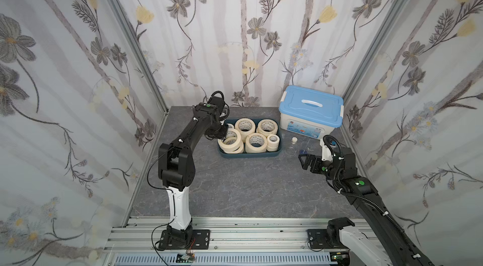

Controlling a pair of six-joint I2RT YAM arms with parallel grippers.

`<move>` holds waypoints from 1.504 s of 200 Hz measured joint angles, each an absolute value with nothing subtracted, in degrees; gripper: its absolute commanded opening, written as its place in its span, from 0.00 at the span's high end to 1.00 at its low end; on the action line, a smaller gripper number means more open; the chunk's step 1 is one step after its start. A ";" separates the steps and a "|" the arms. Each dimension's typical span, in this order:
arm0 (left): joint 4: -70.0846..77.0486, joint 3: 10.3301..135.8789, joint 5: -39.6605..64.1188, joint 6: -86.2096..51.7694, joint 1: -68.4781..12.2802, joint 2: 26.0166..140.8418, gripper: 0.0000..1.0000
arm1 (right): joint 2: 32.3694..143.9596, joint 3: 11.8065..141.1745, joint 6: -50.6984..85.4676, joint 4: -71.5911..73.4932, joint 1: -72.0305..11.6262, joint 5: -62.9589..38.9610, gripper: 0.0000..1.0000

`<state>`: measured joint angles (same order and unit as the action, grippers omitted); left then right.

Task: Take out the art tape in the storage box
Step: Pick up the art tape from the storage box, then place the art tape at the center of the board.

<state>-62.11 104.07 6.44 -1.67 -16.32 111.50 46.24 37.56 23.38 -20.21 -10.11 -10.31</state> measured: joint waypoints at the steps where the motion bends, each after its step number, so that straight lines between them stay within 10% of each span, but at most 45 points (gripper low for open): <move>1: -62.06 103.79 6.42 -1.78 -16.25 111.28 0.85 | 46.22 37.56 23.38 -20.21 -10.11 -10.31 0.00; 124: -55.90 68.12 -2.52 -19.97 -0.43 84.42 0.93 | 47.27 38.79 23.38 -20.82 -10.07 -11.03 0.00; 301: -41.89 57.63 -1.63 -26.79 6.33 93.60 0.95 | 46.50 37.89 22.90 -22.68 -10.07 -10.98 0.00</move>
